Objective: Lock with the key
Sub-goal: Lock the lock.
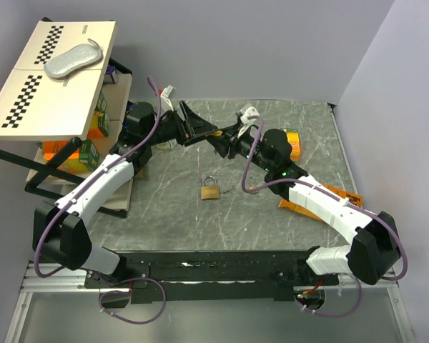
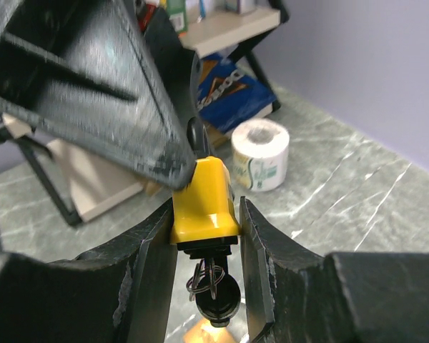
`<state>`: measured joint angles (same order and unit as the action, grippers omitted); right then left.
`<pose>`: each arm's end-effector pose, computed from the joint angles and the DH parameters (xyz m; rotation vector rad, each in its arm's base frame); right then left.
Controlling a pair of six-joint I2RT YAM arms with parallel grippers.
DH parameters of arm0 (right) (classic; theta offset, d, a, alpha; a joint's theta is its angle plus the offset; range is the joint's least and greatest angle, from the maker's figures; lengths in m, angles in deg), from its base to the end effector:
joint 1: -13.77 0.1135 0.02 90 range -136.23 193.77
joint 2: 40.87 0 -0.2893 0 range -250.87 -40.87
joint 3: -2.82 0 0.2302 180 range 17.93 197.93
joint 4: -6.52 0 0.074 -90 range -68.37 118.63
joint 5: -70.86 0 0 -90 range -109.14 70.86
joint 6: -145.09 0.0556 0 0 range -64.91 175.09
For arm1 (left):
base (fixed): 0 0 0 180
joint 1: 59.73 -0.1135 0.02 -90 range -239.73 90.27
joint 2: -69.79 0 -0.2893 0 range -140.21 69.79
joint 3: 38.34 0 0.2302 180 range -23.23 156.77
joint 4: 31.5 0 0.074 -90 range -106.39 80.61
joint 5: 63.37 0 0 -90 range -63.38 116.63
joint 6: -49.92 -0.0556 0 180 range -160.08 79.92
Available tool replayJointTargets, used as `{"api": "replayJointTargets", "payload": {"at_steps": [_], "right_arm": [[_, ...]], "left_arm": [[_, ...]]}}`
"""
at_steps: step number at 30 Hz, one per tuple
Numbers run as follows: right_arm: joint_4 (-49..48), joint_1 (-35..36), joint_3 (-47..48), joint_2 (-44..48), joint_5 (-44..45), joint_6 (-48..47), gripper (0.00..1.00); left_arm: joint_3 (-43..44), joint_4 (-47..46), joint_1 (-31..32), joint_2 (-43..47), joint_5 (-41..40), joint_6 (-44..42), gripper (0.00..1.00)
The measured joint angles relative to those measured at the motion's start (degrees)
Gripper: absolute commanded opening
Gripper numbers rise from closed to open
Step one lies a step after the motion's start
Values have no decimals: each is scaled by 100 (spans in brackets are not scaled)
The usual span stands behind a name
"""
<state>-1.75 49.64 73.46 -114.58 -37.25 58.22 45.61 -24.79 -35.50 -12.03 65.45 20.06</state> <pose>0.2290 0.1869 0.3904 -0.6791 1.3760 0.7797 0.2828 -0.1655 0.3990 0.0021 1.9249 -1.6126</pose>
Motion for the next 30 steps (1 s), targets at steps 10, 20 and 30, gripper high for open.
{"api": "replayJointTargets", "payload": {"at_steps": [10, 20, 30], "right_arm": [[-343, 168, 74, -153, 420, -44, 0], [-271, 210, 76, -151, 452, -164, 64], [1025, -293, 68, 767, -402, -678, 55]], "left_arm": [[-2, -219, 74, -153, 74, 170, 54], [-2, -260, -31, -168, 114, 249, 1], [-4, 372, -297, -164, 101, -203, 1]]}}
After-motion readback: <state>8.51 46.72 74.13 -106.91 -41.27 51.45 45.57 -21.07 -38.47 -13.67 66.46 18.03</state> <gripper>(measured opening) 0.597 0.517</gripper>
